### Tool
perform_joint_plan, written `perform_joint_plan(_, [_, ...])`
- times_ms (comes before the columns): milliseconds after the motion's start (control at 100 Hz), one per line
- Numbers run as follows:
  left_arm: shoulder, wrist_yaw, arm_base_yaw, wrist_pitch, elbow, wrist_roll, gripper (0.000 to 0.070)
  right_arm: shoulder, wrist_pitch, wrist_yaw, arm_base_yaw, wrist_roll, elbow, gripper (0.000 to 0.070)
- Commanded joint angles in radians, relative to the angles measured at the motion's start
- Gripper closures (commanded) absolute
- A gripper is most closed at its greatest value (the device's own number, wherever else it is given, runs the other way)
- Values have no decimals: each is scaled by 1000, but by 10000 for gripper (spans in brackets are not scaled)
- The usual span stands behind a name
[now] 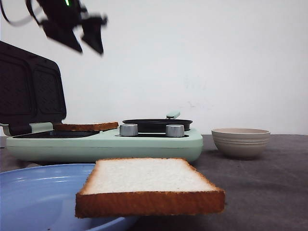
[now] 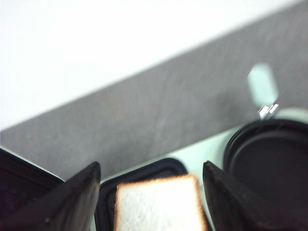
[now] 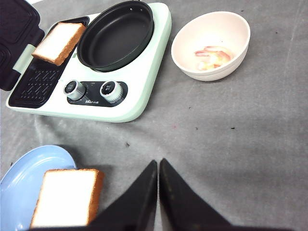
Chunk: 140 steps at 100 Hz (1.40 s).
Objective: Make breakfast with bread and shrimp
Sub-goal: 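Lower the bread onto the press plate and open the left gripper, then move the right gripper to the remaining bread slice on the plate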
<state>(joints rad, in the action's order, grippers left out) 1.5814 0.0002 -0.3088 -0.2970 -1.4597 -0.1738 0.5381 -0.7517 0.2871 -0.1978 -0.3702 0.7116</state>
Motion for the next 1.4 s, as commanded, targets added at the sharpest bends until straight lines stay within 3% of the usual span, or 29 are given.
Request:
perform_joint_plan(0, [-21, 24, 7, -21, -21, 92, 336, 3, 3, -2, -3, 13, 16, 700])
perform_joint_plan(110, [-98, 93, 28, -68, -21, 167, 336, 3, 3, -2, -3, 15, 16, 700])
perform_joint_plan(210, [-154, 149, 45, -101, -20, 186, 336, 3, 2, 1, -3, 23, 15, 700])
perform_joint_plan(340, [-211, 159, 52, -122, -20, 224, 340, 24, -18, 9, -3, 30, 5, 696])
perform_joint_plan(500, [-272, 159, 56, -124, -14, 246, 347, 65, -2, 130, -5, 0, -63, 553])
perform_joint_plan(810, [-419, 162, 55, -98, 170, 263, 347, 152, 219, 310, -51, -153, -272, 541])
perform_joint_plan(950, [-559, 157, 55, 16, 381, 311, 347, 191, 345, 395, -77, -230, -349, 423])
perform_joint_plan(1140, [-749, 153, 55, 87, 600, 357, 347, 283, 467, 447, -126, -274, -405, 419])
perform_joint_plan(1250, [-834, 153, 55, 80, 679, 359, 346, 359, 544, 450, -170, -286, -406, 334])
perform_joint_plan(1390, [-913, 153, 55, 68, 743, 370, 345, 478, 669, 478, -227, -333, -406, 327])
